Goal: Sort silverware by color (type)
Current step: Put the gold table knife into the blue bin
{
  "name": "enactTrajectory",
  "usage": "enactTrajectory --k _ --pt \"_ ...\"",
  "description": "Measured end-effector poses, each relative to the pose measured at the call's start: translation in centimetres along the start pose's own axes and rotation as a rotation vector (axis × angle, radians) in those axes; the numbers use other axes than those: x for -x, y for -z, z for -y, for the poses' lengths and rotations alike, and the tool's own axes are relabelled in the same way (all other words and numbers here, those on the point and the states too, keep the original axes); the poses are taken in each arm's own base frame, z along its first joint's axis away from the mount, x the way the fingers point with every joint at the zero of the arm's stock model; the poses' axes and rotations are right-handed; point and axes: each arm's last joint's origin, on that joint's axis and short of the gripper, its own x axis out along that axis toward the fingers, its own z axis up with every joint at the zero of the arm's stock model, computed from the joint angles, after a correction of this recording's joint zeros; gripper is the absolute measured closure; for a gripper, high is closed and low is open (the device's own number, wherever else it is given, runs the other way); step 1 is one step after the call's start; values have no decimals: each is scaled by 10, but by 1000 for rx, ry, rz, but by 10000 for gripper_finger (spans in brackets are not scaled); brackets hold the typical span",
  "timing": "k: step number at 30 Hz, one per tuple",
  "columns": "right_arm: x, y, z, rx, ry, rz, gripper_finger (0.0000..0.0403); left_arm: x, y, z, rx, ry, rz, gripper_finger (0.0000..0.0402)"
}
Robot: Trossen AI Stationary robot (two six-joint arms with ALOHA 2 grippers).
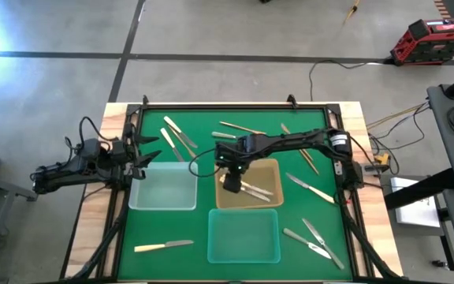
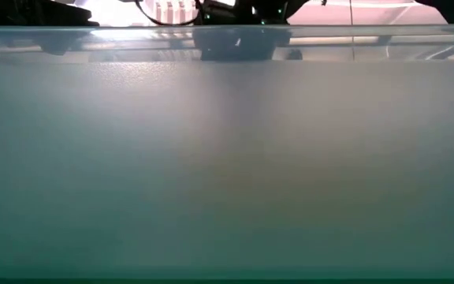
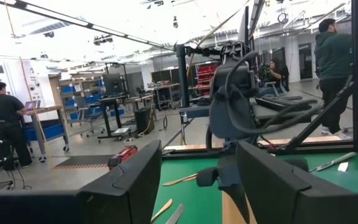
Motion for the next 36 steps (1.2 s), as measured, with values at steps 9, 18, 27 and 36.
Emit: enactTrajectory --k 9,18,27,36 --pt "65 -18 -6 -28 97 4 171 0 0 0 0 0 0 209" --pt "114 -5 53 -181 275 -206 193 0 0 0 0 0 1 209" --pt "114 38 142 -386 320 -437 193 0 0 0 0 0 -1 209" --pt "122 114 173 -573 344 -467 193 0 0 0 0 0 0 209"
